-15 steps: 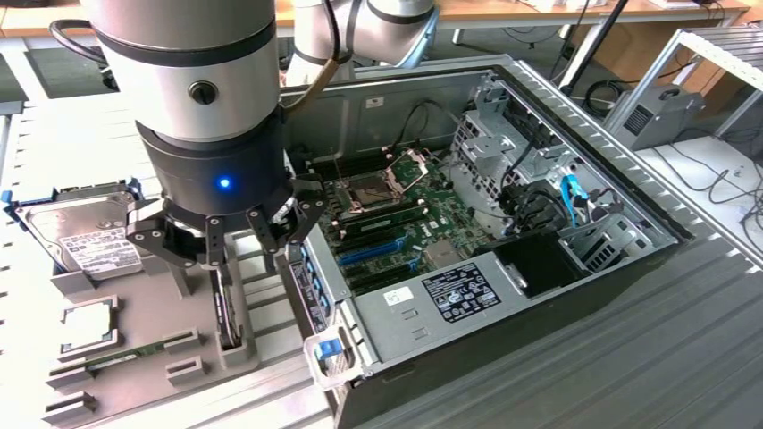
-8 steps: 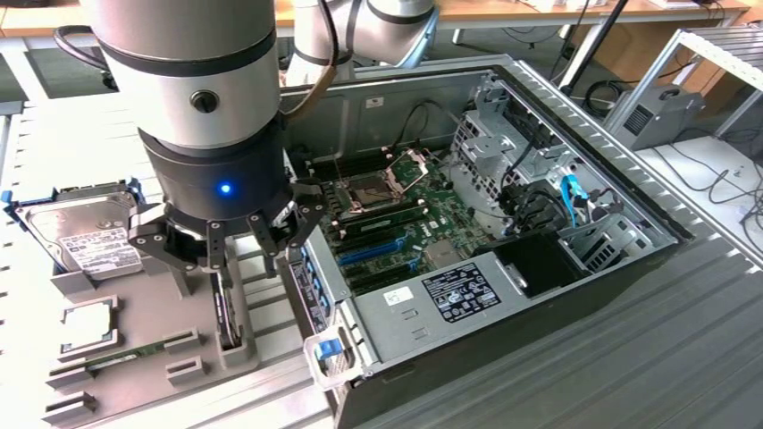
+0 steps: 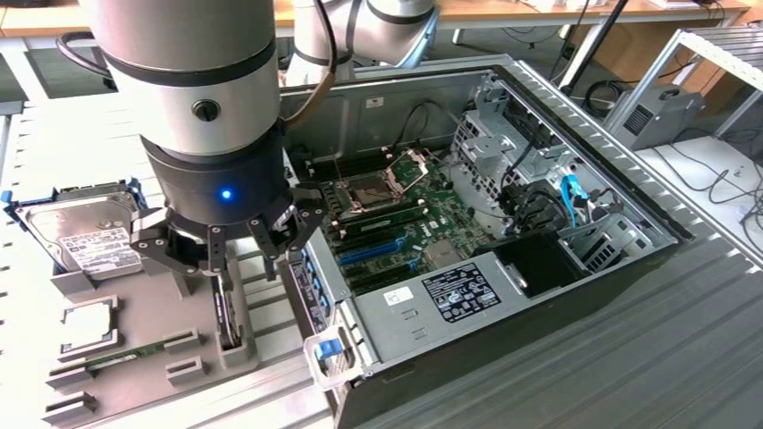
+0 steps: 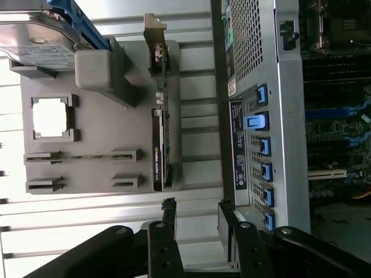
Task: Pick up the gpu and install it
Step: 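Pick up the gpu and move the gpu toward the slot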
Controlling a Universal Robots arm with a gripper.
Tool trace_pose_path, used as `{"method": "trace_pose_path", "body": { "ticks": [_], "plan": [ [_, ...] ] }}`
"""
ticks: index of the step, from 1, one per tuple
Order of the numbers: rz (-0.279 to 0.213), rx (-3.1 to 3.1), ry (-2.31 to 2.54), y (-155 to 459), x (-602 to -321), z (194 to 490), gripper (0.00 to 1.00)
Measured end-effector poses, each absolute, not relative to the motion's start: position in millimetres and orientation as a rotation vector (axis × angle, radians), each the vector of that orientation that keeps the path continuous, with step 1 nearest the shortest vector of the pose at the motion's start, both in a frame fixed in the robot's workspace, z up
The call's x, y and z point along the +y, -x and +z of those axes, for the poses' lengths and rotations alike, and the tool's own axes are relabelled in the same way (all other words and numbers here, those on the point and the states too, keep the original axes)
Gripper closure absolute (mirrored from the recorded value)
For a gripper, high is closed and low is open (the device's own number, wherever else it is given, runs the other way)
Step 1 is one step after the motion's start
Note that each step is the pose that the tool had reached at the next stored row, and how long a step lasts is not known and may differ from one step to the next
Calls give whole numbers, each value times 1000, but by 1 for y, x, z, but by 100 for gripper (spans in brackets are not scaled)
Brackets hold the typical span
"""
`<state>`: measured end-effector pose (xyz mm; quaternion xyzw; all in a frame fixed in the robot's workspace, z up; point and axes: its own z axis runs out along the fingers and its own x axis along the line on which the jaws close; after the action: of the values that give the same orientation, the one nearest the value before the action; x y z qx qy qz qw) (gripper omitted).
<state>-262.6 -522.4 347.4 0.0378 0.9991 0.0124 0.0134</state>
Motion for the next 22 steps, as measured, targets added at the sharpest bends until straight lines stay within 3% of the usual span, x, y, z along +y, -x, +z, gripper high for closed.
{"method": "trace_pose_path", "body": {
  "ticks": [22],
  "plan": [
    [38,3112,-118,265,-522,337,58]
  ]
}}
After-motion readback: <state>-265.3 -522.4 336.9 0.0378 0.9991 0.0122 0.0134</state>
